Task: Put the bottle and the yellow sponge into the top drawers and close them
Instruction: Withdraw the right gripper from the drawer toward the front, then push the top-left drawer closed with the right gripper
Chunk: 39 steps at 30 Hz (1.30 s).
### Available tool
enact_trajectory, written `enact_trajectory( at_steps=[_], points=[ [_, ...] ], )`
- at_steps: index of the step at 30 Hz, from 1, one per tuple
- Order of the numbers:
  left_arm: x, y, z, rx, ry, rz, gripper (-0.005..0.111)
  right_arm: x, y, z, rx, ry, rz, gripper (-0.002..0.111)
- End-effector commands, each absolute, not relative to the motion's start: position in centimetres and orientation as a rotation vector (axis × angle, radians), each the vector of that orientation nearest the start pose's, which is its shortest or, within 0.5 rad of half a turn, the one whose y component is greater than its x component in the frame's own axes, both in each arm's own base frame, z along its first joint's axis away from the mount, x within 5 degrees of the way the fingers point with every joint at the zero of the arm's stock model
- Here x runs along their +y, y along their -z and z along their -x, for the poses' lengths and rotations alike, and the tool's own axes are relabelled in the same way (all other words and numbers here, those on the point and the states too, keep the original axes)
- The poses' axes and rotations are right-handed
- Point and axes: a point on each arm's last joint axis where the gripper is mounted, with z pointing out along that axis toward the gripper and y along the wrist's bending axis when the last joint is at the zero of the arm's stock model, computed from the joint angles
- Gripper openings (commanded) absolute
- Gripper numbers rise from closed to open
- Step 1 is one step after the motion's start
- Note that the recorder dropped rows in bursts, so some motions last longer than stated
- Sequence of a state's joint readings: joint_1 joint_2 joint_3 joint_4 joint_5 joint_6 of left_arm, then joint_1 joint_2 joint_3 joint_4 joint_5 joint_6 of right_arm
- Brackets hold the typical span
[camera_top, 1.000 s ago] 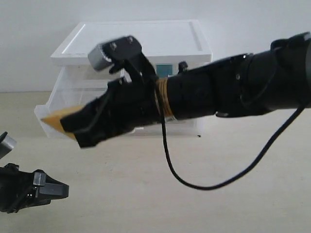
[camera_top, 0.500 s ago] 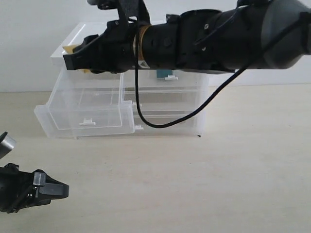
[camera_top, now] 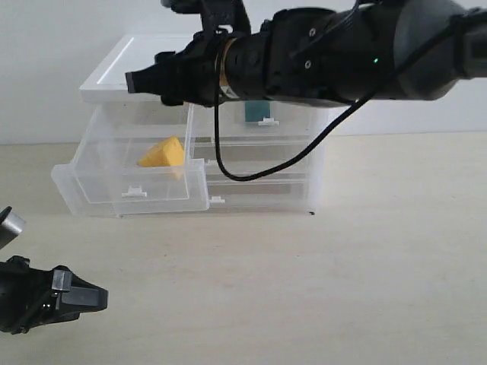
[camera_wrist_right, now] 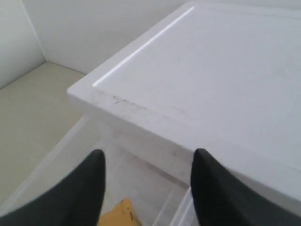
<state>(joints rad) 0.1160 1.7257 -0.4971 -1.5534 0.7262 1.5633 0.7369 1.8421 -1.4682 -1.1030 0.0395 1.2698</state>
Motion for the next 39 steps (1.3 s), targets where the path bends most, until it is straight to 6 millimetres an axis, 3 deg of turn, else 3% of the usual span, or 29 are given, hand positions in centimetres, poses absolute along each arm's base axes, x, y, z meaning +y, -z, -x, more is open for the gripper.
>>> enact_trajectory(
  at_steps=[1,5,14,21,25,29,33,39],
  points=[
    [-3.3,-11.7,-23.8,2.53,0.934,-0.06,0.057,29.2,-34.1,-30.7,1.801,-0.515,0.517,0.037],
    [-3.3,-11.7,-23.8,2.528,0.933,-0.059,0.057,28.9,-34.2,-28.5,1.86,-0.503,0.483,0.039],
    [-3.3,-11.7,-23.8,2.524,0.927,-0.079,0.057,27.7,-29.0,-23.1,2.09,-0.379,0.652,0.039],
    [-3.3,-12.0,-24.3,2.488,0.944,-0.026,0.057,27.7,-24.4,-21.6,2.171,-0.475,0.704,0.039],
    [-3.8,-13.1,-25.1,2.41,1.027,-0.074,0.056,28.0,-23.3,-21.7,2.193,-0.466,0.718,0.039],
    [-3.9,-13.6,-25.5,2.373,1.063,-0.097,0.039,28.3,-22.5,-21.9,2.194,-0.455,0.75,0.039],
    [-3.8,-14.0,-26.2,2.331,1.042,-0.097,0.005,28.8,-22.1,-21.9,2.154,-0.467,0.811,0.039],
    [-3.7,-14.4,-26.7,2.281,1.029,-0.086,0.004,28.8,-21.5,-23.0,2.161,-0.467,0.797,0.039]
  ],
)
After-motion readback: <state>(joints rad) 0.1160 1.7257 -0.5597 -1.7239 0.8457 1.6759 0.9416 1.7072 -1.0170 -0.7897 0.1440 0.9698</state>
